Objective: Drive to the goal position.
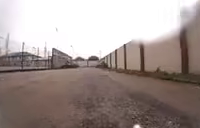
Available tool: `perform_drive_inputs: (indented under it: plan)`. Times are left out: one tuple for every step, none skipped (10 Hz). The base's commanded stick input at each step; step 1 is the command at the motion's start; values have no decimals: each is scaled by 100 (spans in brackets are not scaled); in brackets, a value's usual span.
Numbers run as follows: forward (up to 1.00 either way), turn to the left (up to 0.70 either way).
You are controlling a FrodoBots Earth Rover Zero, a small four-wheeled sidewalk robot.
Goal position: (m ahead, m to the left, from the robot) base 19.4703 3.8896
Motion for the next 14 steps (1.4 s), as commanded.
perform_drive_inputs:
  plan:
    - [70,3]
    - [70,3]
    - [70,3]
    - [70,3]
    - [70,3]
    - [70,3]
    - [70,3]
    - [70,3]
    - [70,3]
    - [70,3]
    - [70,3]
    - [70,3]
    - [70,3]
    - [70,3]
